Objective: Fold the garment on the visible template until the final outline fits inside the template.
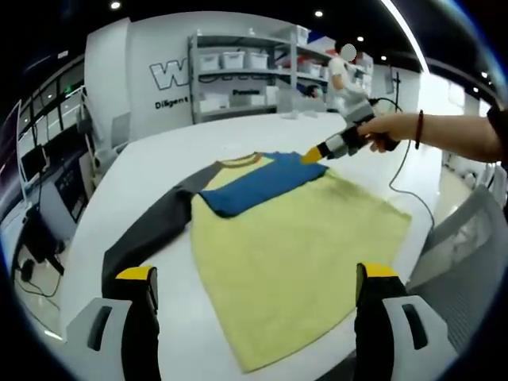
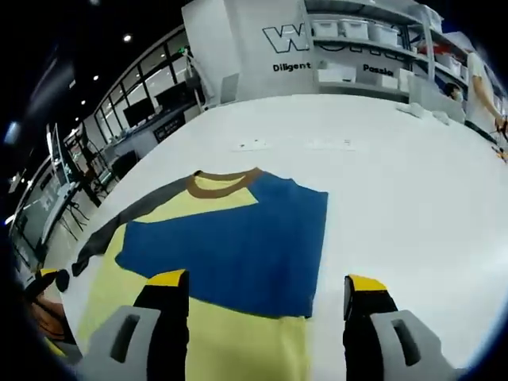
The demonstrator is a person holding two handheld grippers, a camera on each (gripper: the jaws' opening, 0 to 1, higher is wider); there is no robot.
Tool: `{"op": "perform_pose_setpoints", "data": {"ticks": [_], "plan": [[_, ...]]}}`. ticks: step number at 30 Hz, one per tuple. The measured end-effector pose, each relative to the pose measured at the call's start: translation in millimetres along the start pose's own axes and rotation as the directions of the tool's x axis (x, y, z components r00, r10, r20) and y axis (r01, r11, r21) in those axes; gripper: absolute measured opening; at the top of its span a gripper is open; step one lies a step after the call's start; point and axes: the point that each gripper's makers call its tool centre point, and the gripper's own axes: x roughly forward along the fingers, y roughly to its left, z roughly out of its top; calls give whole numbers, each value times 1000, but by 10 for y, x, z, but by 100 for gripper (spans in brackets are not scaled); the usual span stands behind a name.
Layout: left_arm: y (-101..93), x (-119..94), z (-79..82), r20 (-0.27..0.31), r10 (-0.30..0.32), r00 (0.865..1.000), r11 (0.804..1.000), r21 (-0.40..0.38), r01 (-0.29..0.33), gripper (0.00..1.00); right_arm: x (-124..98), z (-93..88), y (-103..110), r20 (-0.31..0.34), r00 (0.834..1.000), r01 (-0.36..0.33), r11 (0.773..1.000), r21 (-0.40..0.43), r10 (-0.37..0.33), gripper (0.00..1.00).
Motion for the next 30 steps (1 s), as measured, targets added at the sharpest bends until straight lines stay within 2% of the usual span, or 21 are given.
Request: {"op": "perform_pose_setpoints", "data": {"ticks": [4,10,15,20,27,30], "plan": [[-2,0,5,5,-1,1000,1000,2,1,98,-23,-88,-64,-7,1000,9,1000,4,-9,65],[6,-3,-6,1,3,1000,1000,-8,-3,97,-43,-229,-183,-36,999,40,999,33,-39,44],[9,3,-30,-12,5,1000,1000,-4,-5,97,-58,-259,-202,-43,998,44,998,47,-42,31],[43,-4,-25,-6,19,1000,1000,-17,-19,97,-54,-278,-204,-48,998,32,999,44,-29,14],[57,-20,-26,-3,22,1000,999,-43,-22,96,-38,-312,-177,-53,999,14,995,97,-9,7],[58,-15,-27,-4,22,1000,999,-40,-22,96,-47,-330,-191,-73,997,1,999,33,1,4]]}}
